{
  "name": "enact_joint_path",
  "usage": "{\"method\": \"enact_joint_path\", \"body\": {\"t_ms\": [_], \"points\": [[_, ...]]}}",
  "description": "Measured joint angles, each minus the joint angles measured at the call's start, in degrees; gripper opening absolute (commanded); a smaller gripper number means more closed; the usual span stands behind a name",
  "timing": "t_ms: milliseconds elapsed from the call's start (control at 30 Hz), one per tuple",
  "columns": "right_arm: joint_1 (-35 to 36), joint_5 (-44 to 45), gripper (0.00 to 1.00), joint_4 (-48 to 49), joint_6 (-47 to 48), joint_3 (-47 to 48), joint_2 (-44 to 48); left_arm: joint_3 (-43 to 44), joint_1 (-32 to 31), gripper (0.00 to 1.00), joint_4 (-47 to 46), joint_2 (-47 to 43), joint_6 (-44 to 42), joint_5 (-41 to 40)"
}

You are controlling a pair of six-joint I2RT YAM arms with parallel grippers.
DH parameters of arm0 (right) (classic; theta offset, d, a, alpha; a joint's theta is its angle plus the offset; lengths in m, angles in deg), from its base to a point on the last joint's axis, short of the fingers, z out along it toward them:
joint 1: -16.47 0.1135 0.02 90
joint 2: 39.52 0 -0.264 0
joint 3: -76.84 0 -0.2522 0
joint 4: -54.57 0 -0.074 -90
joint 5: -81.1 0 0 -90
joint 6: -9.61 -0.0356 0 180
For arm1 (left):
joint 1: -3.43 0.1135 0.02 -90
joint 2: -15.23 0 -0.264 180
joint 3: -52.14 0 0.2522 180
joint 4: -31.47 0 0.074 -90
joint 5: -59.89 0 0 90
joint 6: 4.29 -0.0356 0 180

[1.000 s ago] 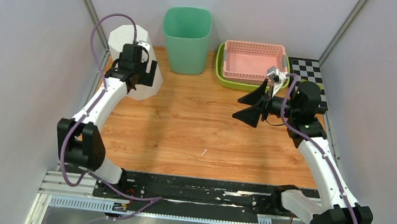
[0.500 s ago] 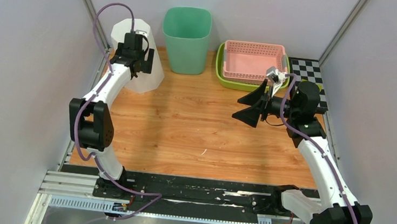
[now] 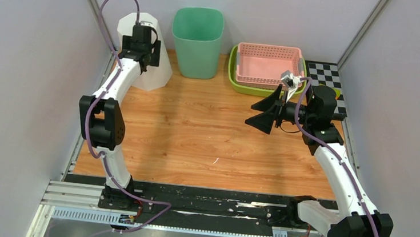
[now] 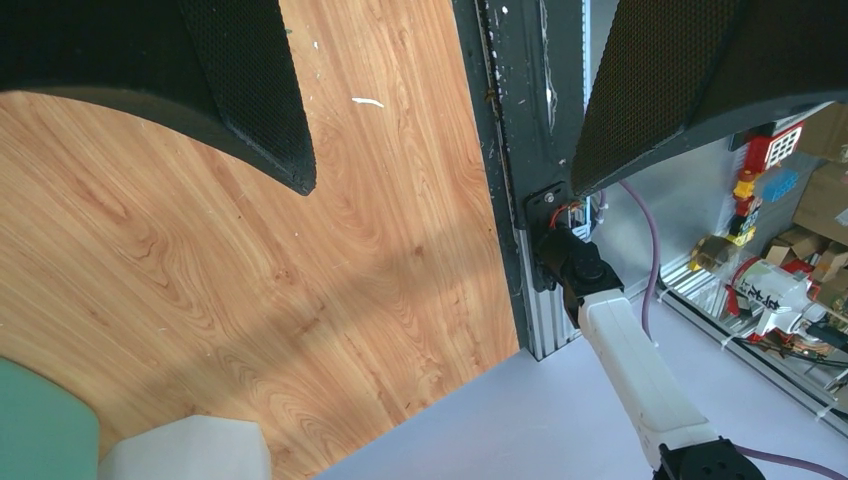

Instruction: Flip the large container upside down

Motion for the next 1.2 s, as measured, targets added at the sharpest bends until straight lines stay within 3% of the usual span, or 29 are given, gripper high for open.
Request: {"method": "enact_joint_path", "body": {"t_ms": [433, 767, 1000, 1200], "points": [[0.0, 0.0, 1.0, 0.0, 0.0, 0.0, 0.0, 7.3, 2.4, 1.0, 0.9, 5.9, -0.2, -2.3], [0.0, 0.1, 1.0, 0.0, 0.0, 0.0, 0.0, 7.6, 2.4, 1.0, 2.7, 3.9, -0.3, -0.3], [0.0, 0.1, 1.0, 0.0, 0.0, 0.0, 0.0, 6.0, 1.9, 1.0, 3.3, -8.6, -1.6, 11.1], [0.0, 0.1, 1.0, 0.1, 0.1, 0.0, 0.1, 6.0, -3.4, 1.0, 1.7, -18.4, -9.1, 21.8]]}}
